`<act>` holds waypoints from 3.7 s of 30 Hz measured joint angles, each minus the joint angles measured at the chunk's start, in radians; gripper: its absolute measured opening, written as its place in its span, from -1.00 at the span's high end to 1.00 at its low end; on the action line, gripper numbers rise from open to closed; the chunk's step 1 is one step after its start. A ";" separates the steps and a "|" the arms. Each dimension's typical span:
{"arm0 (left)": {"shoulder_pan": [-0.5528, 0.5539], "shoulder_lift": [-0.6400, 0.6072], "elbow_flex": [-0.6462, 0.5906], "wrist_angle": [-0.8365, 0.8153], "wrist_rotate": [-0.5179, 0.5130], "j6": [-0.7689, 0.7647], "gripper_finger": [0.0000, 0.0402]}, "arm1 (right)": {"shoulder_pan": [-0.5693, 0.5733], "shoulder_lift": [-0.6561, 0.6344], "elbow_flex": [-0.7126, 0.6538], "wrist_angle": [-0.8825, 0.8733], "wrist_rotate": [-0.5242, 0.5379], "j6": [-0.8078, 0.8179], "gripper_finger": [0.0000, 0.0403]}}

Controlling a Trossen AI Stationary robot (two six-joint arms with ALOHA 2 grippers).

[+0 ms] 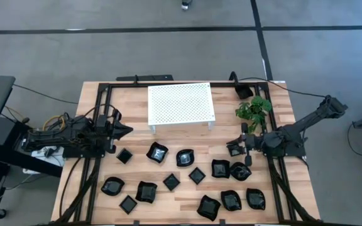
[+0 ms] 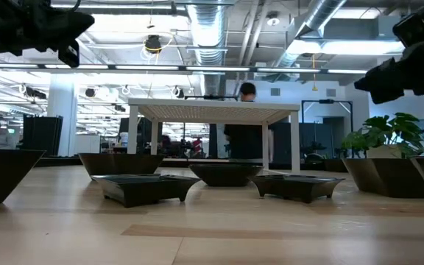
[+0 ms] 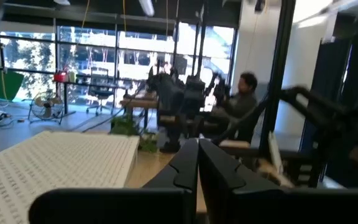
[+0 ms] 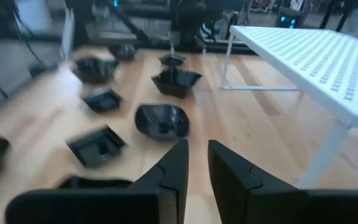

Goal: Pick & Place Mini shaped plates
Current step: Put the distorted square plate on the shelf

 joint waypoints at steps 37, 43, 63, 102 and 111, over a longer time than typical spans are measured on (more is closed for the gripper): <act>0.004 0.641 0.577 -0.131 -0.400 0.247 0.26 | -0.629 0.378 0.906 -0.765 0.099 -0.126 0.07; 0.072 0.693 0.653 -0.184 -0.450 0.238 0.28 | -0.900 0.580 1.035 -0.972 0.011 0.051 0.04; 0.187 0.695 0.649 -0.234 -0.453 0.204 0.28 | -1.316 1.076 1.060 -1.096 -0.171 0.091 0.07; 0.187 0.695 0.648 -0.234 -0.453 0.204 0.28 | -1.447 1.309 1.066 -1.044 -0.215 0.074 0.95; 0.187 0.695 0.648 -0.234 -0.453 0.204 0.28 | -1.355 1.121 1.066 -1.147 -0.213 0.057 0.98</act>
